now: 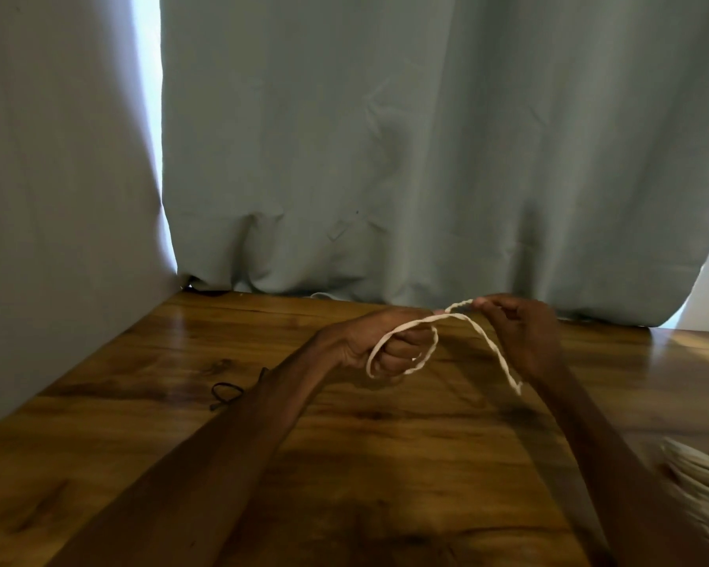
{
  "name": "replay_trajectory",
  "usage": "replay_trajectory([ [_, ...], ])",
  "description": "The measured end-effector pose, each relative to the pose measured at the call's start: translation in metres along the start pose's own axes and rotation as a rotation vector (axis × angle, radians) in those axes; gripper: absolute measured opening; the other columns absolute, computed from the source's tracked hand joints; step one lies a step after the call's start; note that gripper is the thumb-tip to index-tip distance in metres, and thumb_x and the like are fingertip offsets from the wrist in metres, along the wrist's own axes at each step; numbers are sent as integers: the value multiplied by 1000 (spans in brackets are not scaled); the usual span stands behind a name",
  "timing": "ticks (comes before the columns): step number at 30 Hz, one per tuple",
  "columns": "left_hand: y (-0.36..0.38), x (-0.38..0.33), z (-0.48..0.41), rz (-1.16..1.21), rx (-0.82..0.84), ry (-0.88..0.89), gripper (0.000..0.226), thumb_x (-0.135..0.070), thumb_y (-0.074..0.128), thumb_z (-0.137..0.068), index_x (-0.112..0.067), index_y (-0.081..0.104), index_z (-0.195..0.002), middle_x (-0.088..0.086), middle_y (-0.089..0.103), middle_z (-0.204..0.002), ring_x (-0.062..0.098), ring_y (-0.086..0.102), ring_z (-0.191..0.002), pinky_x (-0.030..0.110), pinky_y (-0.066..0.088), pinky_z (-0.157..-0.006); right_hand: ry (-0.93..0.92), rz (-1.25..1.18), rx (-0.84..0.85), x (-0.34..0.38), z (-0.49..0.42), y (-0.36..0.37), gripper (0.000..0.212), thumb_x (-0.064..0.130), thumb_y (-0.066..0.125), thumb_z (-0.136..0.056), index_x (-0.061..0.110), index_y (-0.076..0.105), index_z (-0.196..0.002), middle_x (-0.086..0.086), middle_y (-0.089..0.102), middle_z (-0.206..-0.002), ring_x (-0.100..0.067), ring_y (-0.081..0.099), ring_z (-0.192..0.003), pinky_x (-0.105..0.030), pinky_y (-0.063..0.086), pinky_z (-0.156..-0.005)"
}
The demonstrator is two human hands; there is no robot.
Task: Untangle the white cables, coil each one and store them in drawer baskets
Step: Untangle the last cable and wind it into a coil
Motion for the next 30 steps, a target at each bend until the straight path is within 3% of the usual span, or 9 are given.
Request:
replay_trajectory([
  [4, 3, -6, 0, 94, -42, 174, 49, -27, 34, -109, -14, 55, -66, -4, 21, -47, 6, 21, -32, 14, 27, -30, 6, 214, 300, -10, 14, 26, 33, 63, 58, -91, 38, 79, -99, 11, 78, -86, -1, 70, -76, -35, 58, -70],
  [7, -5, -9, -3, 176, -125, 302, 35, -22, 44, -104, -5, 75, -104, -6, 18, -52, 1, 26, -37, 14, 33, -36, -6, 321, 450, 9, 27, 46, 32, 57, 57, -96, 33, 77, -99, 10, 73, -90, -7, 65, -80, -34, 54, -75],
  [11, -19, -13, -6, 374, -256, 405, 44, -17, 42, -100, 9, 54, -134, -10, 34, -55, 3, 31, -44, 16, 36, -46, -122, 394, 602, 34, 33, 71, 27, 49, 58, -98, 32, 79, -102, 1, 78, -97, -19, 71, -88, -37, 57, -79],
  [14, -35, -9, -3, 414, -502, 492, 36, -11, 36, -102, 11, 52, -126, -9, 50, -65, 4, 43, -50, 19, 41, -52, -176, 450, 665, 41, 32, 79, 30, 50, 57, -97, 31, 79, -94, 2, 75, -87, -17, 68, -80, -37, 56, -75],
  [17, -41, -9, -1, 422, -606, 570, 20, -9, 34, -105, -2, 52, -103, -5, 58, -73, 6, 48, -54, 20, 42, -56, -246, 538, 680, 53, 35, 84, 33, 46, 55, -98, 22, 73, -87, 0, 70, -84, -19, 65, -78, -36, 51, -68],
  [19, -44, -9, 2, 435, -673, 576, 25, -8, 34, -106, -6, 54, -92, -1, 61, -76, 7, 54, -56, 20, 44, -57, -249, 567, 685, 62, 35, 82, 27, 41, 56, -97, 20, 67, -84, -2, 67, -85, -21, 61, -79, -32, 43, -65],
  [23, -53, -3, -1, 428, -862, 522, 23, -2, 39, -106, 3, 57, -94, 9, 66, -82, 11, 63, -53, 21, 49, -53, -230, 562, 706, 75, 35, 75, 29, 45, 56, -98, 21, 71, -98, -5, 72, -98, -24, 66, -94, -31, 42, -67],
  [28, -41, 3, -5, -82, -1024, 379, 31, -2, 39, -107, -11, 50, -80, 7, 66, -79, 6, 65, -52, 22, 50, -59, -366, 413, 566, 88, 47, 71, 31, 30, 56, -99, 25, 67, -128, 0, 70, -123, -19, 66, -107, -22, 43, -81],
  [30, -44, 3, -3, -364, -1125, 341, 30, -11, 46, -107, -24, 45, -81, -4, 58, -79, -4, 61, -55, 11, 46, -61, -392, 243, 477, 87, 49, 67, 32, 25, 61, -96, 20, 66, -127, -3, 74, -110, -21, 70, -91, -26, 50, -75],
])
Point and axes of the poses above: each hand's wrist, its own z-axis away from the middle knuckle, its own y-axis out of the palm, x = y × z, the point moved 4 cm from there along -z, towards the middle knuckle
